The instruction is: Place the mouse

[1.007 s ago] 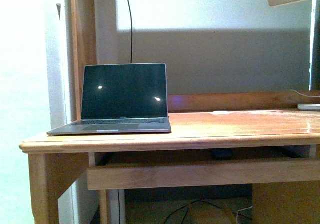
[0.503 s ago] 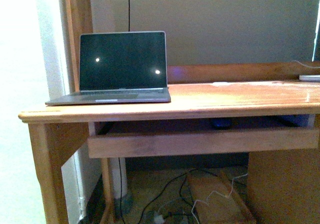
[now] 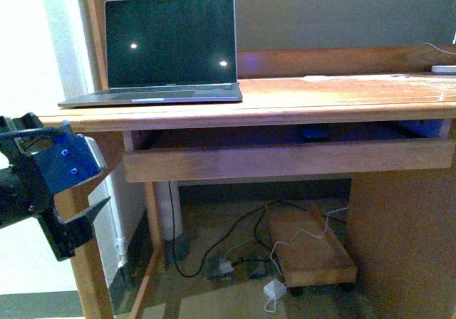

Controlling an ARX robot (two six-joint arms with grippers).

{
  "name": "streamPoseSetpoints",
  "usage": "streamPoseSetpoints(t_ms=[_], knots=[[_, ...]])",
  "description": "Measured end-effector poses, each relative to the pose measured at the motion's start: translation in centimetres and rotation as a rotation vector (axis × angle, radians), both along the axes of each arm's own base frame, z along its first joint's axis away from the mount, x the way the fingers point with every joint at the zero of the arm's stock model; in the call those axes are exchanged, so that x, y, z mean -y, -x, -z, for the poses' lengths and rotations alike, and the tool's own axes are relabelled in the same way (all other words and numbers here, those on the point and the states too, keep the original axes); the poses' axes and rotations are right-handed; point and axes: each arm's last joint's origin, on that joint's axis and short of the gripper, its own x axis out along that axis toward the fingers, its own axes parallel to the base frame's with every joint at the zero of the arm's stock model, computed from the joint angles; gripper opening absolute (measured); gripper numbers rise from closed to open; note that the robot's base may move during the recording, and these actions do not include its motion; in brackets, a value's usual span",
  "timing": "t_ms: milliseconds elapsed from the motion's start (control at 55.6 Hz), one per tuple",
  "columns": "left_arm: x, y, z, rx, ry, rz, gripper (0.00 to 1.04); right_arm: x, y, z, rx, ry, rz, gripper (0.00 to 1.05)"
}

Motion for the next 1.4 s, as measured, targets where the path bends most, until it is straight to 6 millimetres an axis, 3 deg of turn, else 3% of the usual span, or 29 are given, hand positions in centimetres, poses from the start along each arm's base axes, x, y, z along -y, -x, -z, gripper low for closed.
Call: streamPoseSetpoints(t_ms=[180, 360, 575, 755, 1025, 1258, 1402], knots=[[0.8, -3.2, 0.3, 0.018, -0.047, 0.048, 0.97, 0.0, 0.0, 0.0, 0.0, 0.0, 0.0, 0.97], [3.0, -5.5, 0.8, 0.025, -0.056, 0.125, 0.97, 0.0, 0.0, 0.0, 0.0, 0.0, 0.0, 0.97], [6.2, -6.8, 1.7, -0.027, -0.054, 0.214, 0.97, 0.0, 0.0, 0.0, 0.0, 0.0, 0.0, 0.97], [6.2, -7.3, 1.8, -0.085, -0.085, 0.181, 0.97, 0.0, 0.0, 0.0, 0.0, 0.0, 0.0, 0.97], [3.9, -7.5, 2.6, -0.111, -0.181, 0.111, 0.97, 0.0, 0.0, 0.0, 0.0, 0.0, 0.0, 0.97], [2.8, -5.7, 3.2, -0.205, -0.215, 0.08, 0.97, 0.0, 0.0, 0.0, 0.0, 0.0, 0.0, 0.97], [2.7, -3.9, 2.4, -0.322, -0.172, 0.092, 0.97, 0.0, 0.0, 0.0, 0.0, 0.0, 0.0, 0.97]])
